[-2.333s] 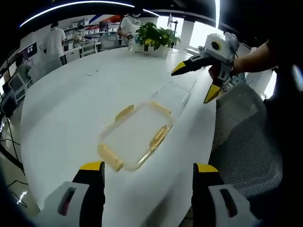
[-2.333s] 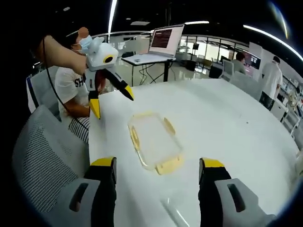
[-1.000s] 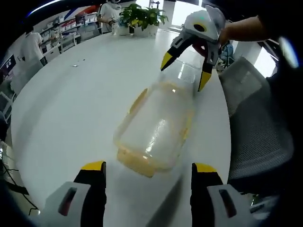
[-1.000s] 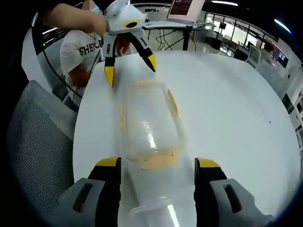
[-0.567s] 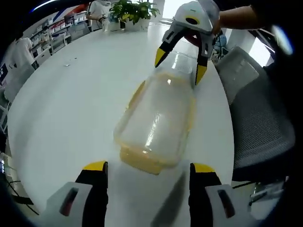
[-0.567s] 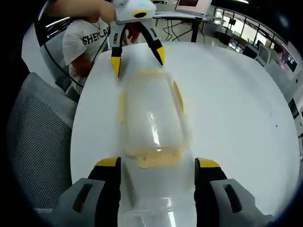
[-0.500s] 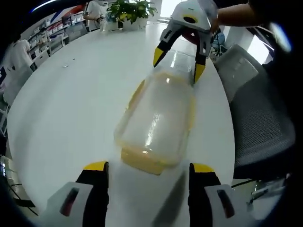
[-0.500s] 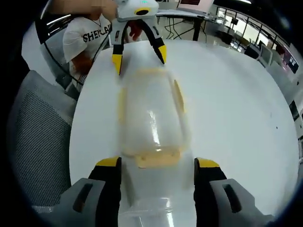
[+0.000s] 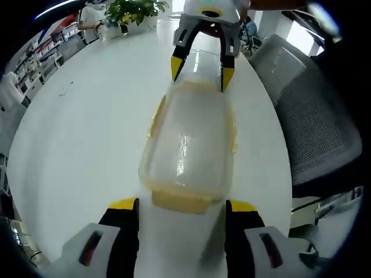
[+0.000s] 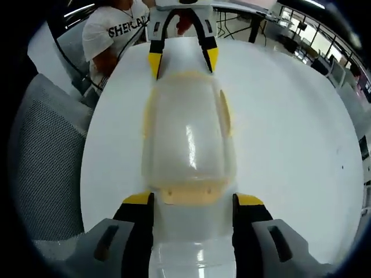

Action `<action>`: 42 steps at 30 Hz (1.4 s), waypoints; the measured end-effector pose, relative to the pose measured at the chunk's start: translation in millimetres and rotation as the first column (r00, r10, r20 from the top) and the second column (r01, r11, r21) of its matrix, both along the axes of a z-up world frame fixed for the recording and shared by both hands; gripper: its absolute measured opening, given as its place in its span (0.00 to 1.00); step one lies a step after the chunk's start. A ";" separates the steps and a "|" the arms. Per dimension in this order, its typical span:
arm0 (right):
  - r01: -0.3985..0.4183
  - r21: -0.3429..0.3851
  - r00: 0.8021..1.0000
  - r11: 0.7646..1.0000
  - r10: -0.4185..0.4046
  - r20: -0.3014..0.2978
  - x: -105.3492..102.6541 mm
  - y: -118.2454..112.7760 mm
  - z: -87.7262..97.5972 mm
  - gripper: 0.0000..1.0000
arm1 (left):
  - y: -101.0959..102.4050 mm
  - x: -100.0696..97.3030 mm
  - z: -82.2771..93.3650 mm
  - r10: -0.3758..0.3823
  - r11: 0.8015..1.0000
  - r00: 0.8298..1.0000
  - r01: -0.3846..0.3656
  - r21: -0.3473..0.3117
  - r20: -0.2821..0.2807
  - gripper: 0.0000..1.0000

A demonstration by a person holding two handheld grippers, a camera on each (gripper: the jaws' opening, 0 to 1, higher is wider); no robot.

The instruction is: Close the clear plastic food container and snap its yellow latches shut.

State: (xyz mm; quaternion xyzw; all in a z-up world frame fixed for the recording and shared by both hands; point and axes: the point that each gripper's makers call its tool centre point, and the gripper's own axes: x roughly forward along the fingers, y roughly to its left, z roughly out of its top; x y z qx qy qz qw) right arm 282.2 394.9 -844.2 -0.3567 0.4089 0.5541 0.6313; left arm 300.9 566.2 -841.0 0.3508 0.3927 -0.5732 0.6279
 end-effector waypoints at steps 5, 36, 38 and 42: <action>-0.016 -0.032 1.000 0.999 0.016 0.003 1.4 0.5 -2.8 0.49 | -4.5 1.1 0.9 -0.052 0.999 0.998 0.051 0.016 0.028 0.53; -0.110 -0.129 0.994 0.985 0.109 -0.015 1.9 2.9 -6.8 0.37 | -8.3 -3.4 -7.1 -0.112 0.991 0.993 0.110 0.073 0.025 0.34; -0.099 -0.113 0.995 0.989 0.099 -0.013 1.7 2.1 -5.9 0.36 | -7.5 -3.8 -6.5 -0.106 0.992 0.994 0.104 0.066 0.026 0.33; -0.114 -0.091 0.993 0.989 0.111 -0.033 -3.3 5.0 3.4 0.35 | -6.2 -9.7 -2.5 -0.103 0.990 0.994 0.100 0.101 0.025 0.33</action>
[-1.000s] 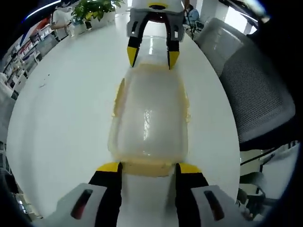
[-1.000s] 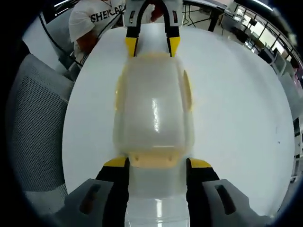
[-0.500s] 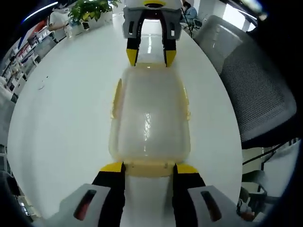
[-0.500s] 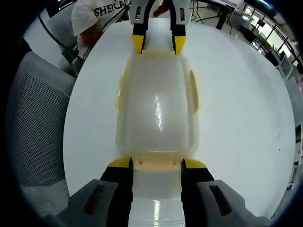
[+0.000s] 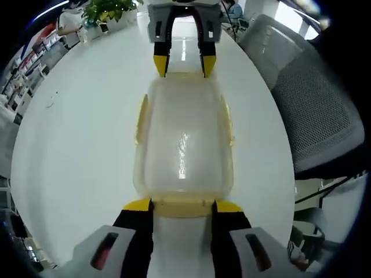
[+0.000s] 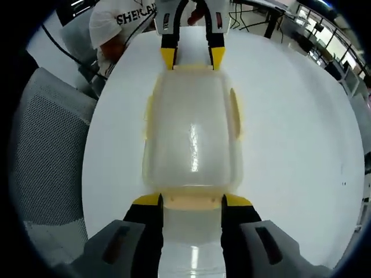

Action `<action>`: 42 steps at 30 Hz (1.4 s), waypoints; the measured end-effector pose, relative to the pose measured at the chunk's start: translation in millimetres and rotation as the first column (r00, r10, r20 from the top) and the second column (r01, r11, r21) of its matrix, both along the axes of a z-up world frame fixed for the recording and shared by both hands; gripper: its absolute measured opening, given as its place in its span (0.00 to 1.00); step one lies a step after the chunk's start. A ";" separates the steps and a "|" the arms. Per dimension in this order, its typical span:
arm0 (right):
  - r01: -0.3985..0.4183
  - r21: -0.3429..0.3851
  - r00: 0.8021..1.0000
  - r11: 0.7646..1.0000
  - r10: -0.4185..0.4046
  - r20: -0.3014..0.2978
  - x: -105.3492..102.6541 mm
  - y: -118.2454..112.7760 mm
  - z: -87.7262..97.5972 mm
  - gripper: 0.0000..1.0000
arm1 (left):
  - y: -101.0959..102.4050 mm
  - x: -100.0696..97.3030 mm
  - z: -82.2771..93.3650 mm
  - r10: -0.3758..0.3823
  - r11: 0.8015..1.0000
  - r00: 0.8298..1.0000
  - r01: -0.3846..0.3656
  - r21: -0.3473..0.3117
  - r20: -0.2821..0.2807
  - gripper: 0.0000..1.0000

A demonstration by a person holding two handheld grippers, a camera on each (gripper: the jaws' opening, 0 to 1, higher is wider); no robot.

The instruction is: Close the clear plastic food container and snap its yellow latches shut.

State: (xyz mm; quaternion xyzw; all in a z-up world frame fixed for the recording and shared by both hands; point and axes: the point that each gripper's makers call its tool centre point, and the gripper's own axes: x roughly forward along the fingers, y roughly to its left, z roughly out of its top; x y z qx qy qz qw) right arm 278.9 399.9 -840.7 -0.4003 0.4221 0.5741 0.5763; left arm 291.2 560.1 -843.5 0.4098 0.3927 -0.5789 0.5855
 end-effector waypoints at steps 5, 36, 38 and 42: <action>-0.005 0.024 1.000 1.000 0.005 -0.005 -5.4 -2.7 17.6 0.35 | -0.3 -5.1 22.0 0.012 1.000 1.000 -0.012 -0.022 -0.003 0.34; -0.049 0.050 0.999 0.998 0.048 0.020 5.1 -23.4 69.7 0.35 | -23.8 -1.5 78.8 0.051 0.998 0.999 -0.051 -0.031 0.016 0.34; -0.053 0.050 0.998 0.997 0.052 0.019 5.7 -27.6 69.9 0.35 | -28.0 -1.5 78.6 0.056 0.998 0.998 -0.055 -0.030 0.014 0.34; -0.053 0.044 0.998 0.998 0.053 0.017 5.2 -39.5 70.7 0.35 | -39.8 -2.3 80.2 0.062 0.997 0.998 -0.061 -0.035 0.016 0.34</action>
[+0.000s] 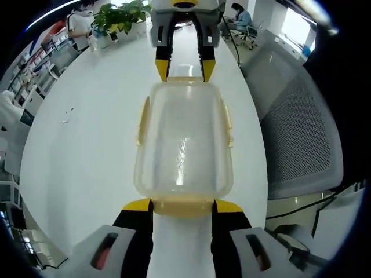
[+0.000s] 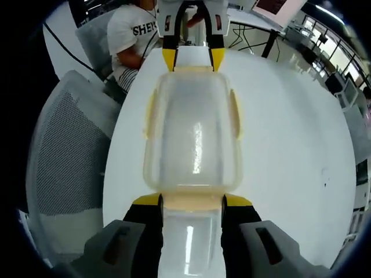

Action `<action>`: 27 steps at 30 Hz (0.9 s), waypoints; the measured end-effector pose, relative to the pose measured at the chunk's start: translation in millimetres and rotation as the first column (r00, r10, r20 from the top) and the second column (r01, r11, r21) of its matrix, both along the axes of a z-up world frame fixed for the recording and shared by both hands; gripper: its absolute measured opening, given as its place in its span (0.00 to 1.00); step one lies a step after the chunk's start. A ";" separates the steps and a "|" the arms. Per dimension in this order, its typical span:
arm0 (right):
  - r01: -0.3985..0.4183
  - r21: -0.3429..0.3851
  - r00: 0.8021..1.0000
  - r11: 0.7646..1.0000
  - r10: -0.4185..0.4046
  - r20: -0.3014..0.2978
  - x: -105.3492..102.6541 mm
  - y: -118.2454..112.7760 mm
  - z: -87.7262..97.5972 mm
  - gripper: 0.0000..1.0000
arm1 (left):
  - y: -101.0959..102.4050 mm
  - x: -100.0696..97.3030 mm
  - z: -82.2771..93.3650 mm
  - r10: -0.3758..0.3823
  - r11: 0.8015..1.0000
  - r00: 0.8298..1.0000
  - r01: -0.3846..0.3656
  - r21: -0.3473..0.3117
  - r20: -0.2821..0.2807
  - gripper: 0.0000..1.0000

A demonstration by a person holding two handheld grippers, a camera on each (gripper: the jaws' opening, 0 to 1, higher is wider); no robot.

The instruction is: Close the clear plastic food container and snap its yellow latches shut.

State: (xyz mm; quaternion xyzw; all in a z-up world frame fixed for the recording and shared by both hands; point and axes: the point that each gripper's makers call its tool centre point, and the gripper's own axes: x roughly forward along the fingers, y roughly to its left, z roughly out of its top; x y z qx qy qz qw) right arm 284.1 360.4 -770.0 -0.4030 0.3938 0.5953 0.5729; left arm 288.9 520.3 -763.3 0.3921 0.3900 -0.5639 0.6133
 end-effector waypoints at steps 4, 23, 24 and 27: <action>-0.003 0.001 1.000 1.000 0.003 -0.003 -0.3 -13.1 -0.5 0.35 | -11.2 -0.4 -1.4 0.005 1.000 1.000 -0.005 -0.005 -0.005 0.34; -0.012 -0.015 1.000 1.000 0.012 -0.003 -4.9 -76.8 -4.7 0.35 | -76.0 -6.9 -4.4 0.013 1.000 1.000 -0.013 0.005 -0.013 0.34; -0.012 -0.014 1.000 1.000 0.012 -0.001 -5.7 -81.4 -4.2 0.35 | -80.6 -6.9 -5.1 0.012 1.000 1.000 -0.012 0.009 -0.013 0.34; -0.013 -0.016 1.000 1.000 0.013 0.002 -6.7 -91.3 -5.0 0.35 | -91.5 -6.9 -6.8 0.011 1.000 1.000 -0.011 0.009 -0.012 0.34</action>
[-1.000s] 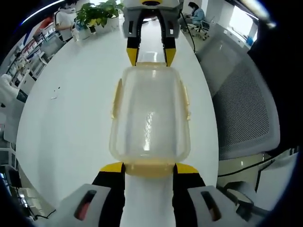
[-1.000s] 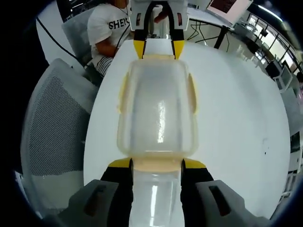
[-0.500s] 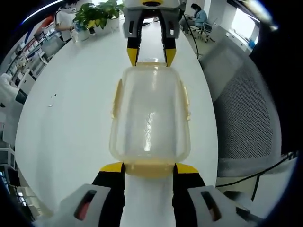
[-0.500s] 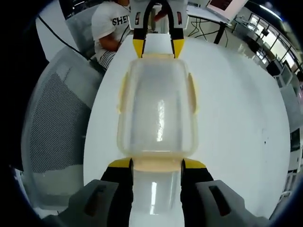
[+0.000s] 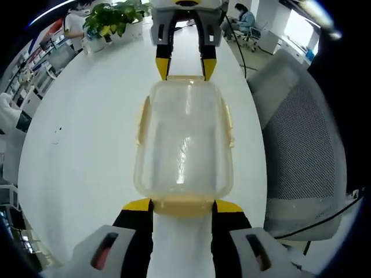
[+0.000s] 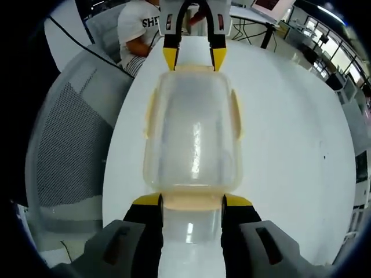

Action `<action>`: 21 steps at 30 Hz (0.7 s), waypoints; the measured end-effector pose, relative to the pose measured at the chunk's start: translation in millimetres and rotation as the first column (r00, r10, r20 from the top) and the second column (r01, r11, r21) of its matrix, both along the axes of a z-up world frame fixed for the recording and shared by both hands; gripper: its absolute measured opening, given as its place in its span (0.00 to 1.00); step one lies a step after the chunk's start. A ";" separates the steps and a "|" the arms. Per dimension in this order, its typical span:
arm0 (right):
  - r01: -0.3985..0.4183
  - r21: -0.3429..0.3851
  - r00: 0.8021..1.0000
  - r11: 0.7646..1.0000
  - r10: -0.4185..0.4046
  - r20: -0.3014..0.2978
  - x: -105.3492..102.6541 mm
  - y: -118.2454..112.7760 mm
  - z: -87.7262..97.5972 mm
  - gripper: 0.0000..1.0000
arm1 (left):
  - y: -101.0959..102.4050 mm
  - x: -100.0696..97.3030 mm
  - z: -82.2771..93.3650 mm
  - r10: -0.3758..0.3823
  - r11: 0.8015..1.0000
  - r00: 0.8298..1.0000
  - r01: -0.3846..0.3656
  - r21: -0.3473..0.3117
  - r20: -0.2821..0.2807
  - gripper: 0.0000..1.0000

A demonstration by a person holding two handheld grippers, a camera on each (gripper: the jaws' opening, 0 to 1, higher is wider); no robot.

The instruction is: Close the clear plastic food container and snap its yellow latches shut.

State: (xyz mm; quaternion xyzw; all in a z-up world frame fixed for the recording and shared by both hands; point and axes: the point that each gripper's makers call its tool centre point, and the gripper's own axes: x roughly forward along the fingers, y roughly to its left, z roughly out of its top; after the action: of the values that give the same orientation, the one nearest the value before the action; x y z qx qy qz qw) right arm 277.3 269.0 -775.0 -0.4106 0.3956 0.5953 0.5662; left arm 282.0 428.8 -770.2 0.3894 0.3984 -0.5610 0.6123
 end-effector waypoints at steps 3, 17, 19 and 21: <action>0.000 -0.003 1.000 1.000 0.000 0.003 -0.4 -11.3 -1.0 0.35 | -12.7 -0.7 -1.3 0.001 1.000 1.000 -0.001 -0.005 0.002 0.34; 0.014 -0.006 1.000 1.000 -0.014 0.010 -2.8 -57.2 -3.7 0.35 | -55.5 -0.7 -5.0 -0.007 1.000 1.000 0.007 -0.005 -0.006 0.34; 0.018 -0.007 1.000 1.000 -0.018 0.011 -2.9 -62.1 -3.6 0.35 | -62.3 0.0 -5.3 -0.015 1.000 1.000 0.015 -0.001 -0.002 0.34; 0.024 -0.009 1.000 1.000 -0.024 0.012 -2.7 -69.4 -3.6 0.35 | -69.6 0.8 -6.0 -0.019 1.000 1.000 0.019 -0.002 -0.002 0.34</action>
State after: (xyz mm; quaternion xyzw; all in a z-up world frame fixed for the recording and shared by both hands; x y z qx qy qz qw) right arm 274.7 199.6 -778.6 -0.4120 0.3999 0.5843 0.5735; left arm 282.8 359.2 -776.2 0.3922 0.3949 -0.5675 0.6068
